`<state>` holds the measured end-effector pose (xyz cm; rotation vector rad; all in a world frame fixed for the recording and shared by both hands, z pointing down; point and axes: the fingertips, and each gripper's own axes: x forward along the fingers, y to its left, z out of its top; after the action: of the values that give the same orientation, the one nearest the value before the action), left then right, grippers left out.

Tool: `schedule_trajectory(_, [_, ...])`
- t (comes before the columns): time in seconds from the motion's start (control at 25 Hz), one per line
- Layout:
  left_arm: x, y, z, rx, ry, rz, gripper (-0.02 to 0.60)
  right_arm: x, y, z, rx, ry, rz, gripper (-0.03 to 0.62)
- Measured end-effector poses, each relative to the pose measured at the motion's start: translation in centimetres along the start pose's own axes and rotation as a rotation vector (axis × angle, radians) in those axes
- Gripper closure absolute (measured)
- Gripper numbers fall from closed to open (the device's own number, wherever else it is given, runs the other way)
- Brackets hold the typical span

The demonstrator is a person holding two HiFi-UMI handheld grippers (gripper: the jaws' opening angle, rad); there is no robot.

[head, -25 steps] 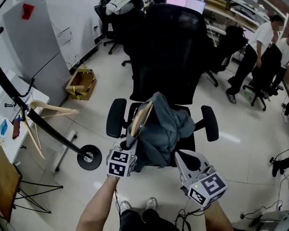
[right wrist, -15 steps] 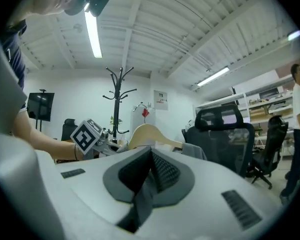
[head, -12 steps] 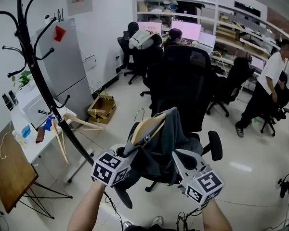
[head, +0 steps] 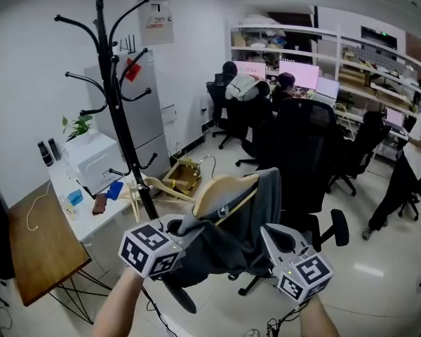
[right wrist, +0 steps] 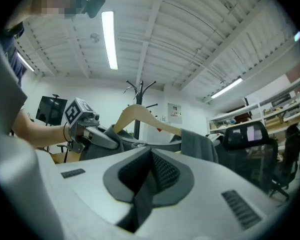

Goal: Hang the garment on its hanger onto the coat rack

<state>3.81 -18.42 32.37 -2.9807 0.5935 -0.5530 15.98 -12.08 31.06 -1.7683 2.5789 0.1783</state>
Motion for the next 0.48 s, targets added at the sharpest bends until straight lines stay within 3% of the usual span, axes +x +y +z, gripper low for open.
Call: schedule_trajectory(0.48, [-15.0, 4.4, -2.3, -0.016, 0.056, 0.080, 0.565, 3.1, 13.2, 3.3, -0.012, -0.063, 0.033, 0.580])
